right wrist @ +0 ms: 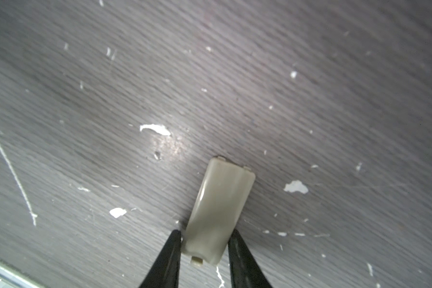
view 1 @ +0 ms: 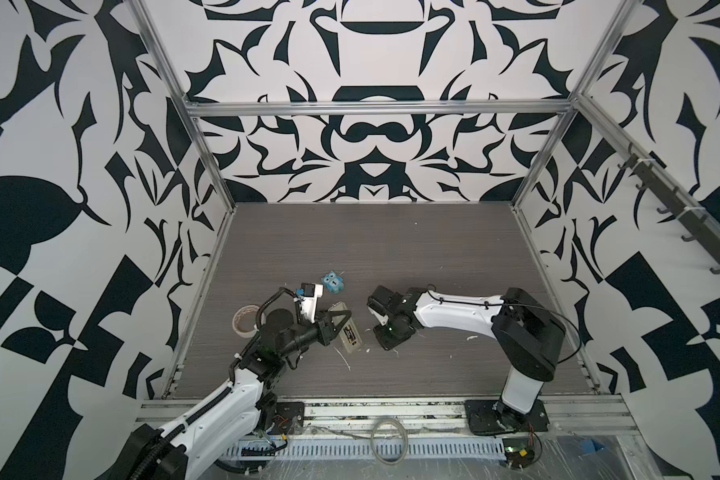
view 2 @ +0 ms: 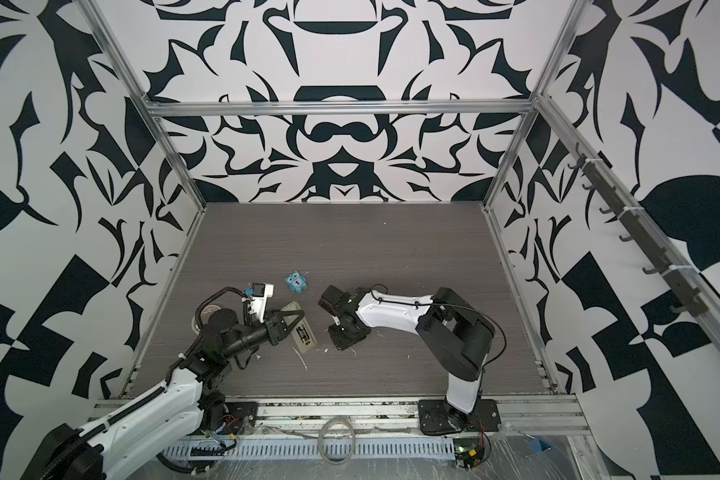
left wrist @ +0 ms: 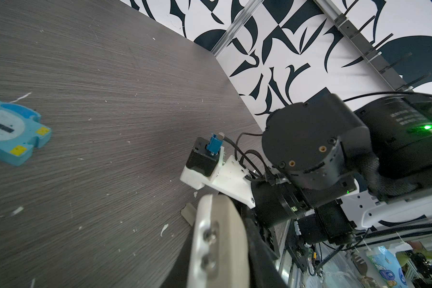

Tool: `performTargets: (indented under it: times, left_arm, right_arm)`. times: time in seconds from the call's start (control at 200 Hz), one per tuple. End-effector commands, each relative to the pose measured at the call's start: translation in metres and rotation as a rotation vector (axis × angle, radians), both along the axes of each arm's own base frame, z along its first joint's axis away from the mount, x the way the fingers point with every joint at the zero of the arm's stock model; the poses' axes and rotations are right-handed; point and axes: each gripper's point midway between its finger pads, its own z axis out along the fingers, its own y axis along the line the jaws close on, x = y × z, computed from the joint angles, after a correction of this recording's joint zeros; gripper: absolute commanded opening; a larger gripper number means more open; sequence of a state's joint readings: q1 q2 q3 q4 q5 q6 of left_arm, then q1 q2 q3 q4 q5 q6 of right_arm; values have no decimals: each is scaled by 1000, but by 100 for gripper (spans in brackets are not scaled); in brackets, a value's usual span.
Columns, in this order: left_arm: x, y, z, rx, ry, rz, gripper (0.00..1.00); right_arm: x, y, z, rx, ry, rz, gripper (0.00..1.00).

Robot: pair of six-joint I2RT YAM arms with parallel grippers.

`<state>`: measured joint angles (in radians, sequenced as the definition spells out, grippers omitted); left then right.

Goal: Load the batteries into the remote control

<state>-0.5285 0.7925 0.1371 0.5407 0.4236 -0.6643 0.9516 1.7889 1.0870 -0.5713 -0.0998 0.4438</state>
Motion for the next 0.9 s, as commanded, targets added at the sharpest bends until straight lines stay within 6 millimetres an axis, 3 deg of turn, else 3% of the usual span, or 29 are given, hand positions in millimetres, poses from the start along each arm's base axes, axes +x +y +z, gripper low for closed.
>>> performTargets:
  times: [0.0, 0.525, 0.895]
  left_arm:
    - [0, 0, 3, -9, -23, -1, 0]
    - [2, 0, 0, 0, -15, 8, 0]
    - [20, 16, -7, -75, 26, 169, 0]
  right_arm:
    - [-5, -8, 0, -30, 1, 2, 33]
    - [-6, -12, 2, -20, -30, 18, 24]
    - [0, 2, 35, 107, -135, 75, 19]
